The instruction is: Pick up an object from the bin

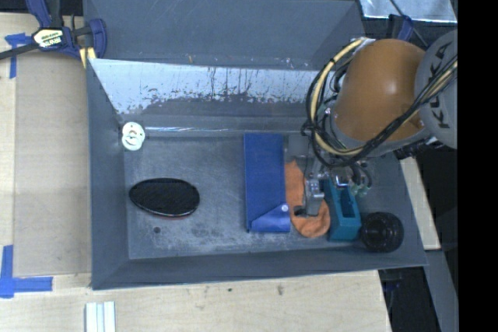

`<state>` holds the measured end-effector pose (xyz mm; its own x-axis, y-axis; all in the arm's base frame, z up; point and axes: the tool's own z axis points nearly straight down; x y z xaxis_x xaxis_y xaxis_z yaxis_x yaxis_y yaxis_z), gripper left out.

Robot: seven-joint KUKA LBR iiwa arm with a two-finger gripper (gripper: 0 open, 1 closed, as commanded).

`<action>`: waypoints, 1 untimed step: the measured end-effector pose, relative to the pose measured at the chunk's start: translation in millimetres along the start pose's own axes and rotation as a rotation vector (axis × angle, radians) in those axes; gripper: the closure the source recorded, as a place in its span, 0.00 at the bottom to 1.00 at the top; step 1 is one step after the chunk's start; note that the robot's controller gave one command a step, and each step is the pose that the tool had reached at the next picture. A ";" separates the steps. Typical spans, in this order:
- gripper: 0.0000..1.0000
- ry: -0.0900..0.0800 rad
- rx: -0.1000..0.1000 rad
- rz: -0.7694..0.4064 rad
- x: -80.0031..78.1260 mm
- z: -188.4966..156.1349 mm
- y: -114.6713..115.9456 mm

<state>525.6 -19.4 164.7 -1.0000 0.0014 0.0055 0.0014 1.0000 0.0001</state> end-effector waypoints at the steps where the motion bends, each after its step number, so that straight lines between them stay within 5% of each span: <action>1: 0.00 -0.008 0.000 0.000 -1.7 -4.5 0.0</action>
Offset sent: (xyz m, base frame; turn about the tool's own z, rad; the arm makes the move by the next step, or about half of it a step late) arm -0.0037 -0.0826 -0.0833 -0.1626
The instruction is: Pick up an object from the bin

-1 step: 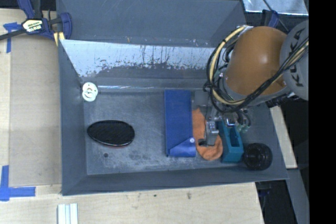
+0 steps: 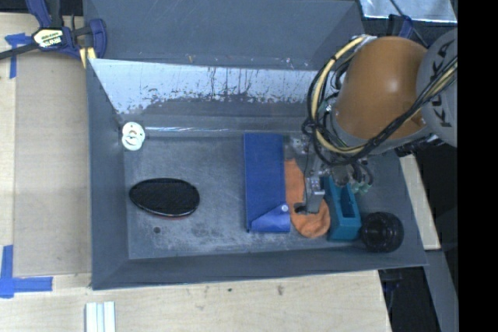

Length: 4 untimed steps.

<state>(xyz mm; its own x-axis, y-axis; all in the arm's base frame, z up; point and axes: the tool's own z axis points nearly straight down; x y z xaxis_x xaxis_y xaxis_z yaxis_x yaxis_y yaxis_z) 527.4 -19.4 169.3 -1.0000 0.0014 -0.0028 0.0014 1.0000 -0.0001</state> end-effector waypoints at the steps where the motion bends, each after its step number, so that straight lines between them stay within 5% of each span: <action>1: 0.00 -0.008 -0.001 -0.070 -0.5 30.0 -27.7; 2: 0.00 -0.003 0.003 -0.088 -31.4 72.9 -46.0; 3: 1.00 -0.001 0.000 0.104 -44.1 98.4 -56.2; 4: 1.00 -0.001 0.000 0.104 -44.1 98.4 -56.2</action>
Offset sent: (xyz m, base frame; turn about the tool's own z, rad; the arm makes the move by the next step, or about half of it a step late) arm 0.0368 -0.0428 -0.0816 -0.0976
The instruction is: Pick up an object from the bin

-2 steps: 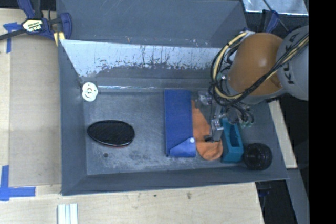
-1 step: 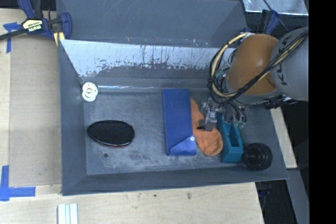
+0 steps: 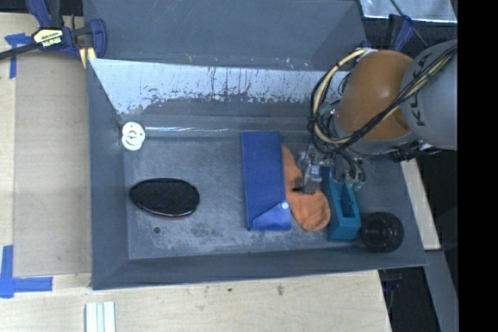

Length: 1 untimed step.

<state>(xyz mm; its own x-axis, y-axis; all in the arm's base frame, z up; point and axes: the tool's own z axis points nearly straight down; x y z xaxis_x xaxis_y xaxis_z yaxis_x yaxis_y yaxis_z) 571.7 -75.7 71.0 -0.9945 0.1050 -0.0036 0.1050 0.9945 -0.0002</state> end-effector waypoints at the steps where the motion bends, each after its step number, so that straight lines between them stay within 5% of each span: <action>1: 1.00 0.009 -0.001 -0.005 -15.0 -40.9 -9.5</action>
Offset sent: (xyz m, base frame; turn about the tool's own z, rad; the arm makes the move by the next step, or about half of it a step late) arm -0.0244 -0.0305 0.1154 0.0666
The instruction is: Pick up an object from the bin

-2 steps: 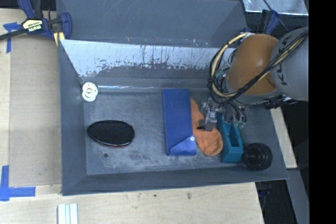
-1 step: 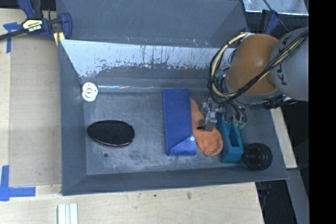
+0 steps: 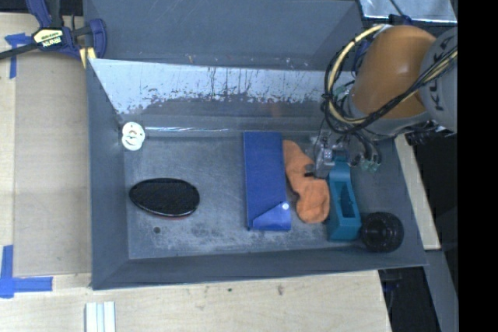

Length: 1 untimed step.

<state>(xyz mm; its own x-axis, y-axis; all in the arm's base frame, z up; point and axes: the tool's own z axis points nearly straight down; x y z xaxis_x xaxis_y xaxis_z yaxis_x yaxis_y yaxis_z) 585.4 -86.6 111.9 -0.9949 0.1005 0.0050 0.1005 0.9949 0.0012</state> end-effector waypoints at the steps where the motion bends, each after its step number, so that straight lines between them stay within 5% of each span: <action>1: 1.00 -0.001 0.000 0.065 32.2 -66.0 -19.5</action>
Offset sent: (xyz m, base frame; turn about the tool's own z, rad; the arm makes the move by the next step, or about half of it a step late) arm -0.0203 0.0072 0.0729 0.0698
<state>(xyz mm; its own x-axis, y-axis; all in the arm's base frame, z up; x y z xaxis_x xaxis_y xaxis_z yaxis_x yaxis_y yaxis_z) 551.7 -102.9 178.1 -0.9863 0.1649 0.0041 0.1649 0.9863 0.0004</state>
